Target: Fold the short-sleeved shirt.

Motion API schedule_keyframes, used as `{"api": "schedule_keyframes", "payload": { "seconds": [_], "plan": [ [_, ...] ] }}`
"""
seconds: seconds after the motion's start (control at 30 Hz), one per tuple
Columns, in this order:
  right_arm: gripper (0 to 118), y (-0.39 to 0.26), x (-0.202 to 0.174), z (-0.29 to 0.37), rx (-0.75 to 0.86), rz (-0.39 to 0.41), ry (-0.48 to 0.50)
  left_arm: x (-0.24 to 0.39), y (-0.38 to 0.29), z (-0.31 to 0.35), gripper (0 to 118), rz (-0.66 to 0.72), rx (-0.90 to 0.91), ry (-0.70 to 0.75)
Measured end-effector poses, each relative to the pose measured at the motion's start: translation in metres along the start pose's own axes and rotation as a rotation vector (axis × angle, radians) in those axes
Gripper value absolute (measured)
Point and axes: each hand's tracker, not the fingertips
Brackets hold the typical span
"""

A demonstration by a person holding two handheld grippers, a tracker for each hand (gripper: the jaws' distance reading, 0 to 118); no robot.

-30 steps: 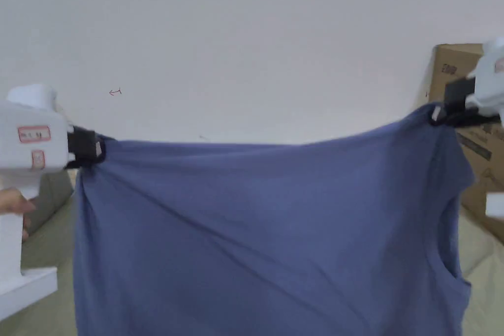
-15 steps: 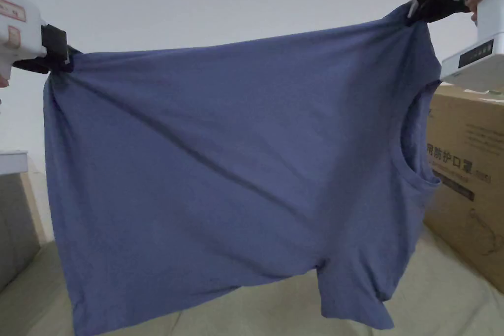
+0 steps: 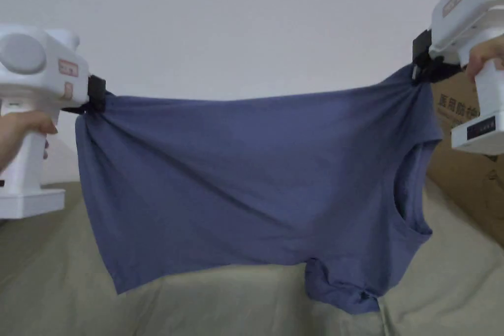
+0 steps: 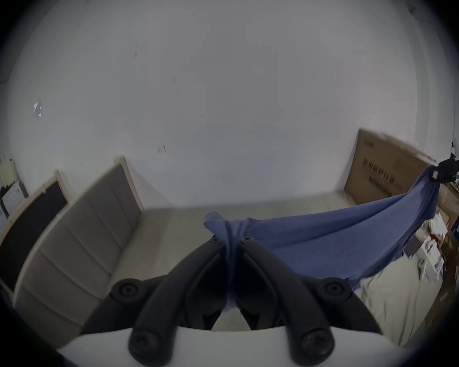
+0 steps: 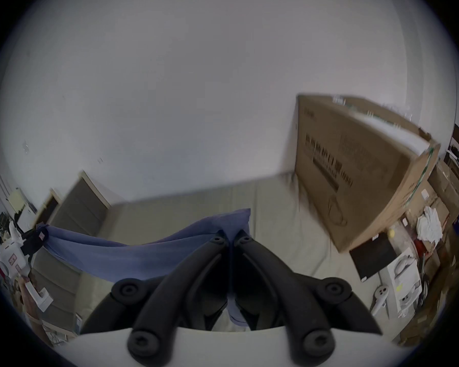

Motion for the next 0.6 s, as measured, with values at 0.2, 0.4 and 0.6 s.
{"api": "schedule_keyframes", "payload": {
  "seconds": [0.2, 0.4, 0.6],
  "plan": [
    [2, -0.099, 0.021, -0.158, -0.260, 0.002, -0.106, 0.023, -0.131, -0.106, 2, 0.018, -0.278, -0.011],
    [2, -0.205, 0.042, -0.229, -0.434, -0.097, -0.124, 0.029, -0.238, -0.159, 2, 0.083, -0.472, -0.002],
    [2, -0.254, 0.065, -0.160, -0.349, -0.089, -0.025, 0.004, -0.280, -0.102, 2, 0.158, -0.410, -0.058]
  ]
}}
